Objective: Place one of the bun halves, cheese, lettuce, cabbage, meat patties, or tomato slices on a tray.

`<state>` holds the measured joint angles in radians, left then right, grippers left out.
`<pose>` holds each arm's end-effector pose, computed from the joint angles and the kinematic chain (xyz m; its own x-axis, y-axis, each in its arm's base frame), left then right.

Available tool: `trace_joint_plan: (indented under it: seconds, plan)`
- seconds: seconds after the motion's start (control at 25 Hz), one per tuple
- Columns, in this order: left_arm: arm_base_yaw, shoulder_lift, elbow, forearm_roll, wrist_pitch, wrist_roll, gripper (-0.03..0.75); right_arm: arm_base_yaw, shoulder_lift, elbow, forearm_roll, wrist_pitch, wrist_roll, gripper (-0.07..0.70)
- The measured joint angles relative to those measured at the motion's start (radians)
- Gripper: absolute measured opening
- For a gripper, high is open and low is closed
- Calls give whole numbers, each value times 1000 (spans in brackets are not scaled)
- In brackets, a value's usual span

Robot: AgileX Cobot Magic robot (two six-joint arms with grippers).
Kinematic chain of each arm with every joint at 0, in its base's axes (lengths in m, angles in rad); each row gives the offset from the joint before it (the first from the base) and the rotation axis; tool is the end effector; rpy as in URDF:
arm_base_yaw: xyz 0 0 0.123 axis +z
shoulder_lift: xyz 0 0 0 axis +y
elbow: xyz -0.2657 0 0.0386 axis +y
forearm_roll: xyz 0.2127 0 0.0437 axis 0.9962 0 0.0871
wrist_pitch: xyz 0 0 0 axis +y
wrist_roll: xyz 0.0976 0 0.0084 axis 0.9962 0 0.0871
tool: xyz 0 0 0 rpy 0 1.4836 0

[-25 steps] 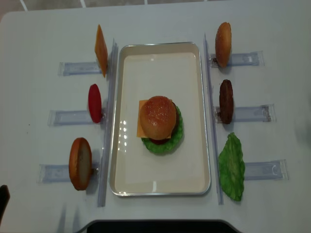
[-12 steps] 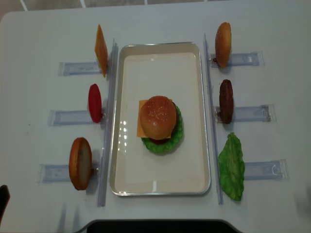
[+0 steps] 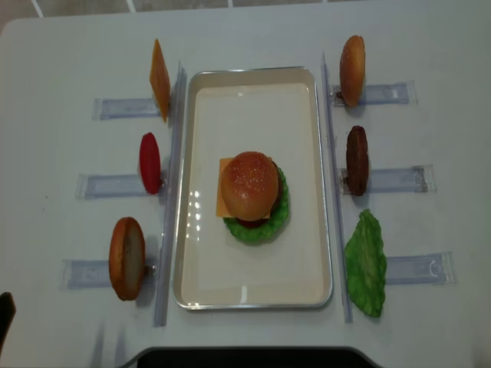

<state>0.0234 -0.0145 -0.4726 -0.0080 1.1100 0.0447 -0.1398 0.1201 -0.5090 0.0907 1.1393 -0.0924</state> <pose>-0.0145 -0.0010 0.2458 -0.5106 0.0292 -0.8593 0.0038 0.9995 0.0317 -0.0008 0.0083 0.2542 -0.6116 0.0314 -0.7906 0.0414 0.9991 0.0076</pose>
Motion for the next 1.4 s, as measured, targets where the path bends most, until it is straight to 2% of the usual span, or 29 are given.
trace_joint_plan:
  seconds: [0.2,1.4]
  plan:
    - [0,0,0,0,0,0,282,0,-121,2,-1,0,0,423]
    - [0,0,0,0,0,0,282,0,-128,2,-2,0,5,419]
